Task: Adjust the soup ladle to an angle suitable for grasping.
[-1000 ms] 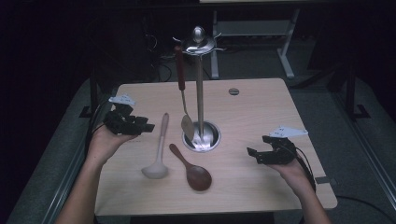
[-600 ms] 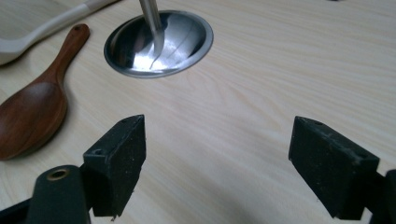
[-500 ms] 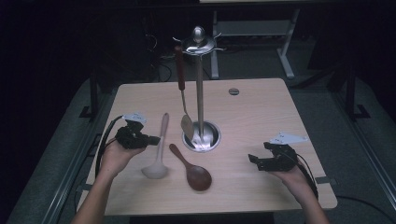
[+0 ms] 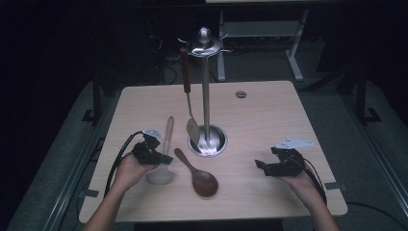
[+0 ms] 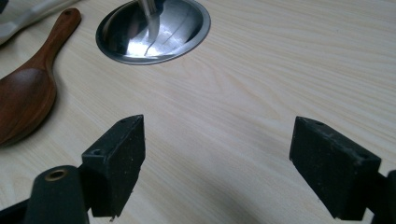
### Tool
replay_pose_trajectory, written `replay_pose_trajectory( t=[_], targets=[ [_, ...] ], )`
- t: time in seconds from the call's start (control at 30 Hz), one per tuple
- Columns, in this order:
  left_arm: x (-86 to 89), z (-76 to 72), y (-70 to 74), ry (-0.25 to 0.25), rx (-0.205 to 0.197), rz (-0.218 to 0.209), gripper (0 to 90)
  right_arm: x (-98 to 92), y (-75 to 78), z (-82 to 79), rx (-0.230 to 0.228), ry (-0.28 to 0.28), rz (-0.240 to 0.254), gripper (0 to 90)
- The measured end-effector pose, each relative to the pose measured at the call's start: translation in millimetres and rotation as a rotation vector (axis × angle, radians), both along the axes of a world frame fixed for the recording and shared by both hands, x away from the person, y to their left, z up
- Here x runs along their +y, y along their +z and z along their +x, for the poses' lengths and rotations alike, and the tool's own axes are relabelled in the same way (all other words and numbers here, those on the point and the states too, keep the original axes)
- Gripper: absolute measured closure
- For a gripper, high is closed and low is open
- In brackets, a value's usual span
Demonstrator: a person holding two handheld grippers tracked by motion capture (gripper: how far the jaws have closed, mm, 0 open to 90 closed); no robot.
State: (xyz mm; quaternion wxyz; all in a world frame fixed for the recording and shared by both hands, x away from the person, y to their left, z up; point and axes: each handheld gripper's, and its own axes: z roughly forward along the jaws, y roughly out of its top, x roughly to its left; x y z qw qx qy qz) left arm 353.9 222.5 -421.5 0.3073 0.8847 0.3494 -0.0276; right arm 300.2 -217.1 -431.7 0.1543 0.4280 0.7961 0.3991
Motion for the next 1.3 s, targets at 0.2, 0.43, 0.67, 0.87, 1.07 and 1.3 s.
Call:
replay_pose_trajectory(
  t=[0.2, 0.43, 0.67, 0.87, 1.07, 1.3],
  targets=[
    [-7.1, 4.8, -15.5, -0.014, 0.049, 0.063, 90.0, -0.7, -0.4, -0.6, 0.001, 0.000, -0.001, 18.2],
    [-2.8, 5.5, -23.1, -0.008, 0.085, 0.092, 90.0, -3.8, -0.5, -0.9, 0.001, -0.009, 0.000, 18.3],
    [1.6, 2.6, -21.3, -0.026, 0.124, 0.134, 90.0, -3.2, -1.1, -1.2, 0.003, -0.005, -0.002, 18.3],
    [16.8, -6.9, -18.6, 0.005, 0.131, 0.132, 90.0, -5.1, -1.6, -0.8, 0.005, -0.011, 0.000, 18.3],
    [28.6, -13.3, -19.3, 0.016, 0.142, 0.143, 90.0, -4.1, -2.1, -0.7, 0.007, -0.012, -0.009, 18.3],
    [49.5, -25.8, -19.0, 0.044, 0.139, 0.148, 90.0, -2.9, -3.3, -0.9, 0.001, -0.006, -0.029, 18.3]
  ],
)
